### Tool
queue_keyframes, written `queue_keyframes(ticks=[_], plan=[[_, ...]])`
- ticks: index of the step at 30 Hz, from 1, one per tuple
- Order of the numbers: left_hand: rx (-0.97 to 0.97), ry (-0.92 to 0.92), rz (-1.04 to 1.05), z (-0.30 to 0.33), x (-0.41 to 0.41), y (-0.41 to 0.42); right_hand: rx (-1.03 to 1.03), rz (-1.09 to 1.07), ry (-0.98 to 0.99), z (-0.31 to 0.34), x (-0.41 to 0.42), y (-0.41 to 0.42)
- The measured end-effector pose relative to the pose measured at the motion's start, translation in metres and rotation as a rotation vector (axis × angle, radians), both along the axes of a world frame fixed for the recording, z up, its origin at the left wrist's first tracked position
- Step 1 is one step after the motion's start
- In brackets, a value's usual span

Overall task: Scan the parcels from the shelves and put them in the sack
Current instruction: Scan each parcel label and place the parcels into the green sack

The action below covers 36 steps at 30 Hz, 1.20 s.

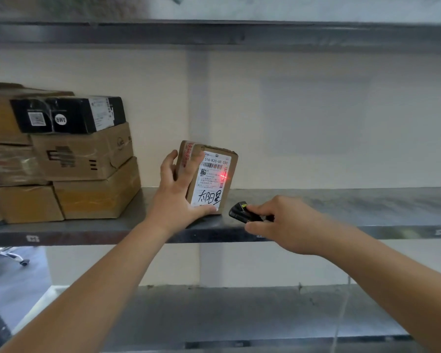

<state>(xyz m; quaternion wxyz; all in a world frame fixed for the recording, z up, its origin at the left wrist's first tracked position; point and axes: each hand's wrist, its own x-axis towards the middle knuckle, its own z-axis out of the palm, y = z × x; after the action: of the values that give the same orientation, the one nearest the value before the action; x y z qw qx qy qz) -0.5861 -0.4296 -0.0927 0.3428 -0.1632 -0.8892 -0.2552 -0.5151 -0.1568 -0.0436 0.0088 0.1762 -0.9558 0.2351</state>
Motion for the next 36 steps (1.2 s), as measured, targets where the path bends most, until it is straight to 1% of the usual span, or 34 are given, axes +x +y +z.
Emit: queue_keyframes(ticks=[9,17,26,29,33,36], plan=[[0.024,-0.001,-0.062,-0.002,-0.001,-0.008,0.036,-0.052,-0.051,-0.006,0.023,-0.009],[0.03,-0.006,-0.124,-0.002,-0.002,-0.011,-0.009,-0.072,-0.013,-0.004,0.045,-0.012],[0.057,-0.004,-0.178,0.001,-0.005,-0.008,0.01,-0.11,0.023,0.0,0.06,-0.012],[0.122,-0.014,-0.228,0.001,-0.004,0.0,-0.023,-0.141,0.037,-0.004,0.059,-0.008],[0.235,-0.041,-0.354,0.0,0.0,0.026,-0.097,-0.209,0.053,-0.013,0.06,0.003],[0.259,-0.051,-0.466,0.002,0.001,0.057,-0.128,-0.298,0.065,-0.021,0.069,0.023]])
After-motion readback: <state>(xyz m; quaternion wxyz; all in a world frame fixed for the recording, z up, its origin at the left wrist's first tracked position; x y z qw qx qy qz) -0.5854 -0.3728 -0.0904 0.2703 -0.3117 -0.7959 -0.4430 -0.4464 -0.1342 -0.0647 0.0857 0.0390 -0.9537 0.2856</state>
